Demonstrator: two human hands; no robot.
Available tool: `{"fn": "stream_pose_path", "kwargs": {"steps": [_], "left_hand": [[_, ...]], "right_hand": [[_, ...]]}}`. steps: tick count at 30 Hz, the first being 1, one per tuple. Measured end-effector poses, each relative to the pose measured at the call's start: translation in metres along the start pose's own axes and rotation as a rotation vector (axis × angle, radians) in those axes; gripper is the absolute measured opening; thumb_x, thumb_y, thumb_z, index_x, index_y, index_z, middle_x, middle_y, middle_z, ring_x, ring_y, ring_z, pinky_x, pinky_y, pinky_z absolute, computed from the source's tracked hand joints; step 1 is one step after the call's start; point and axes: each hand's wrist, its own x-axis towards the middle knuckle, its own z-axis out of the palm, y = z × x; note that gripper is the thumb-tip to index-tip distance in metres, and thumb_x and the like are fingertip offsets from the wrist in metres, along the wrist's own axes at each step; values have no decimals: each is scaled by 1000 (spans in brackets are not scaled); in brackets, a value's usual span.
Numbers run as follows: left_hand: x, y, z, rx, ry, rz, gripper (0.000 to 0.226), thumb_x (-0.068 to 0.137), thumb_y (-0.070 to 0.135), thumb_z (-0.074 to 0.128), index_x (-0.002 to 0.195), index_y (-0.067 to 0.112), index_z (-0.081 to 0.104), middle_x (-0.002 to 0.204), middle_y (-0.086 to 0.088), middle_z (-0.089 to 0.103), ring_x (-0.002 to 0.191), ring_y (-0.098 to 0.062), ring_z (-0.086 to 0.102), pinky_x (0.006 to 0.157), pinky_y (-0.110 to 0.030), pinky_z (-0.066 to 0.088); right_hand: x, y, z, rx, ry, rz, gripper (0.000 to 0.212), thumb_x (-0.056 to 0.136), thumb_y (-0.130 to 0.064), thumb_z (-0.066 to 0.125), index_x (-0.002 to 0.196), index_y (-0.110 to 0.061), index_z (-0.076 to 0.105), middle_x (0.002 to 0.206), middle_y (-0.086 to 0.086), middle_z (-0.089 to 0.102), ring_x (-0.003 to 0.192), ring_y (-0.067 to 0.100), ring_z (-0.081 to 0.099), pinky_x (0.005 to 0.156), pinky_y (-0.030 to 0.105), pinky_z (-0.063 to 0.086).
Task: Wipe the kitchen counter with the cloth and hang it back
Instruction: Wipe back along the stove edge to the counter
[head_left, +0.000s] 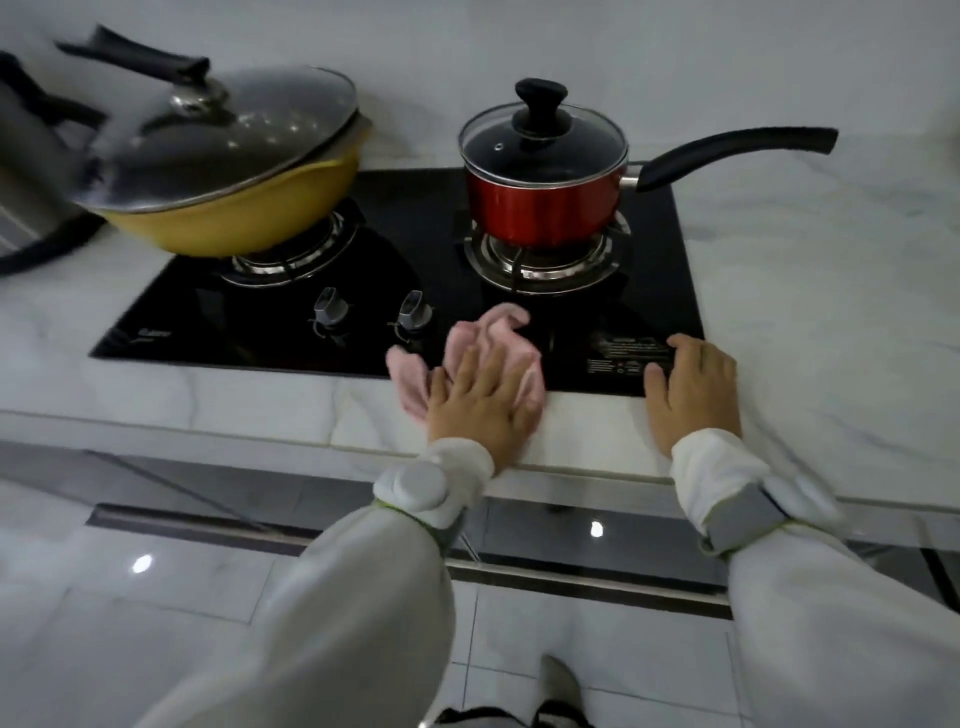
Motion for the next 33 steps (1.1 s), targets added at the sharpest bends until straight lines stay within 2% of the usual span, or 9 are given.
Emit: {"fn": "stream_pose_path", "kwargs": {"steps": [7,9,12,15,21,25,29,31,33], "left_hand": [[0,-154,-7,-62,-95,-435,61,98,52,19,153,37,-1,161,7,-15,149,-22,-13,117,-58,2],[3,-160,-9,-112,-74,-568,63,97,54,21,153,35,2,162,5,-10,149,-23,-11,116,-57,1],[4,-117,-14,-111,-51,-662,62,97,54,21,153,33,6,162,-3,-5,148,-29,-8,115,-58,3],[3,-55,-15,-39,-116,-581,65,94,58,20,152,39,-3,162,-4,-12,147,-33,-13,115,-59,1],[17,121,-5,35,-99,-160,71,93,59,19,151,33,-13,159,-13,-18,145,-41,-17,113,-62,-8],[35,186,-10,159,-112,-116,76,93,57,25,152,27,-11,159,-20,-13,144,-47,-11,114,-63,-5],[51,241,-25,197,-157,-12,77,95,58,25,152,24,-13,160,-14,-14,145,-43,-12,116,-61,2],[66,270,-31,193,-228,13,79,93,62,24,151,26,-16,160,-9,-18,145,-41,-17,115,-61,-1],[92,288,-34,166,-331,34,79,91,64,25,151,31,-14,160,-5,-19,145,-40,-19,115,-62,-3]], "right_hand": [[-7,-6,-5,-12,1,35,45,79,-24,37,113,4,46,115,32,52,108,46,41,93,51,35],[-7,-7,-6,2,-6,32,45,79,-24,37,113,3,47,117,30,52,108,45,42,94,51,35],[-6,-5,-10,46,-8,39,46,77,-25,37,114,1,46,118,28,52,109,43,41,95,49,33],[-8,-9,-10,137,-11,57,42,79,-20,43,115,2,45,119,29,50,110,44,40,96,49,32],[0,8,-35,401,-20,133,47,76,-22,37,118,-2,43,122,24,46,111,37,38,97,38,29],[8,35,-60,371,-95,75,37,88,-22,42,122,-7,42,125,19,47,117,32,37,99,37,31],[34,80,-92,311,-102,77,30,91,-18,43,120,-13,44,127,12,50,118,28,39,100,39,35],[47,105,-105,269,-111,35,29,90,-22,41,116,-11,47,123,14,54,114,30,41,98,38,34],[58,128,-115,223,-141,15,39,85,-33,35,112,-9,51,114,16,59,107,34,45,94,38,34]]}}
